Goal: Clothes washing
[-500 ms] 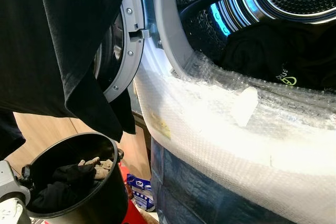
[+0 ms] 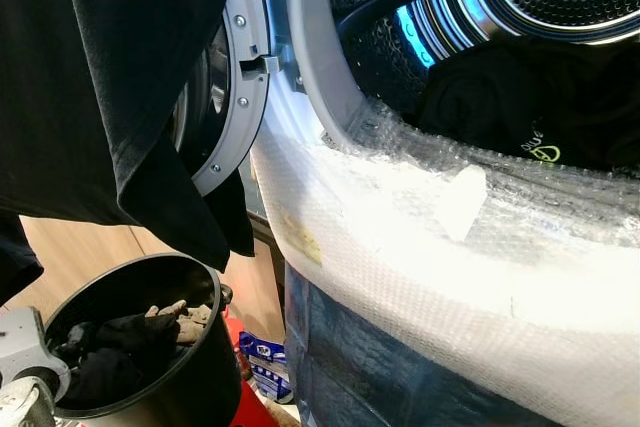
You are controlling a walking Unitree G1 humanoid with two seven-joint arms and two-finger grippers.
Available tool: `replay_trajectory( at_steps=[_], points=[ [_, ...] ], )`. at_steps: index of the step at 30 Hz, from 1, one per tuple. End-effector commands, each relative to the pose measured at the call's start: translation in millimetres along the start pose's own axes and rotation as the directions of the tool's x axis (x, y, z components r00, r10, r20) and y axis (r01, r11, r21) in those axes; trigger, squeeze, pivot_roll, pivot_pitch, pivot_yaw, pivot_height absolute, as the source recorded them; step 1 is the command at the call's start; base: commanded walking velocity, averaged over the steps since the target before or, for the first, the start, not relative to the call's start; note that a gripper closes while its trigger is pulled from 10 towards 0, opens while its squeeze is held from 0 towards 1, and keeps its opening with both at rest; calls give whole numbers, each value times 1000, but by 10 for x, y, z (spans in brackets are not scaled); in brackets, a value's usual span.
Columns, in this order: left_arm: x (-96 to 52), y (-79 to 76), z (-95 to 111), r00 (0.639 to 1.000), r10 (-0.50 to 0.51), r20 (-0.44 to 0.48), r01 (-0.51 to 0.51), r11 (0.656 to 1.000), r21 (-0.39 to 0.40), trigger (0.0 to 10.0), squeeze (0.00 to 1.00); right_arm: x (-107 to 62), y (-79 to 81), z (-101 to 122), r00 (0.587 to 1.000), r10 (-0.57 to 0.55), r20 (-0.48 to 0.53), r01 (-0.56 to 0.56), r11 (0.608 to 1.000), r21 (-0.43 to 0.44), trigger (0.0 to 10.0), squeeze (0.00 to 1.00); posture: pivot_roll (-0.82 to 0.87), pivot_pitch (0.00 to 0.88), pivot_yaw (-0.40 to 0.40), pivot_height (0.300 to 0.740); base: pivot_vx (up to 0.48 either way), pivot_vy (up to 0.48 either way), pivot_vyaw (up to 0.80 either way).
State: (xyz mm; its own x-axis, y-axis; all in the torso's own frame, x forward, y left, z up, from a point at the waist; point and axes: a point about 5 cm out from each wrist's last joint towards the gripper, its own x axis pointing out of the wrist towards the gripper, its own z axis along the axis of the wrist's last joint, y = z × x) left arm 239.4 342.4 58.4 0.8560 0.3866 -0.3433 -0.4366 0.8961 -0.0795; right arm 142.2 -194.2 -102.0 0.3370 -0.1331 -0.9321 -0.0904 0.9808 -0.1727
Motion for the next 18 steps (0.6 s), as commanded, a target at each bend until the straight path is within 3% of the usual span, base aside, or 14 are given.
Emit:
replay_trajectory(
  at_steps=[1, 4, 6, 10, 14, 18],
  points=[
    [37, -42, 86, 999, -34, -1, 34, 999, 21, 10000, 1000, 0, 38, 4, 1000, 5, -2, -5, 1000, -4, 10000, 0, 83, 0, 64, 740, 0, 0, 0],
    [50, -62, 144, 998, -56, 3, 56, 997, 45, 10000, 1000, 0, 47, 4, 1000, 9, -3, -9, 1000, -8, 10000, 0, 83, 0, 64, 740, 0, 0, 0],
    [51, -96, 178, 993, -112, -42, 115, 990, 79, 10000, 1000, -1, 60, -19, 1000, 10, -16, -10, 1000, -25, 10000, 0, 65, 0, 55, 740, 0, 0, 0],
    [60, -92, 205, 992, -114, -55, 119, 989, 90, 10000, 1000, -1, 55, -24, 1000, 4, -20, -4, 999, -37, 10000, 0, 49, 0, 60, 740, 0, 0, 0],
    [81, -96, 224, 985, -124, -124, 139, 982, 129, 10000, 1000, 0, 11, -34, 1000, -9, -24, 8, 998, -56, 10000, 0, 35, 0, 60, 740, 0, 0, 0],
    [88, -74, 239, 979, -97, -177, 137, 963, 233, 10000, 1000, 0, -36, -37, 999, -19, -29, 16, 995, -96, 10000, 0, 23, 0, 54, 740, 0, 0, 0]
  ],
)
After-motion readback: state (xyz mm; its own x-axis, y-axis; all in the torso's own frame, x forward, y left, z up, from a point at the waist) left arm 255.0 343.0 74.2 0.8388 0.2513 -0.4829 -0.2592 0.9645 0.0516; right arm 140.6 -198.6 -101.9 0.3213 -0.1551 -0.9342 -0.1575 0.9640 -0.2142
